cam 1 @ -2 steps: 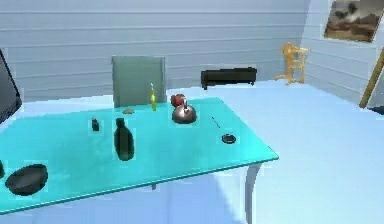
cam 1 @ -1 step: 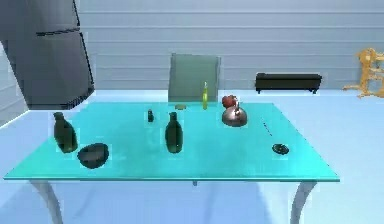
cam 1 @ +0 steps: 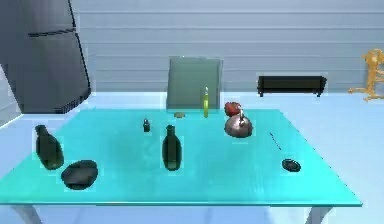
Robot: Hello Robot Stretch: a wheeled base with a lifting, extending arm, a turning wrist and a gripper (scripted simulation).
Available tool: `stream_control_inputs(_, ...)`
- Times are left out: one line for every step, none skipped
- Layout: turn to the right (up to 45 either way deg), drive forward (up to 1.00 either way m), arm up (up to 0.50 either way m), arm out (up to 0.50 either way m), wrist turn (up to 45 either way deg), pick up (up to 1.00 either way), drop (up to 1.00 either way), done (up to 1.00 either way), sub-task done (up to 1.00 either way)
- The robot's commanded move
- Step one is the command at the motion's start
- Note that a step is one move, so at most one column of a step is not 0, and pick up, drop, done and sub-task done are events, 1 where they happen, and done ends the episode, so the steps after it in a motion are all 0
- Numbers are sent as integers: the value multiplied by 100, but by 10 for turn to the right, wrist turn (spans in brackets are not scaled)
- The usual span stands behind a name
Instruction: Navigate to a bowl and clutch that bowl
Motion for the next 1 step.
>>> stream_control_inputs(-450, 0, 0, 0, 0, 0, 0, 0, 0)
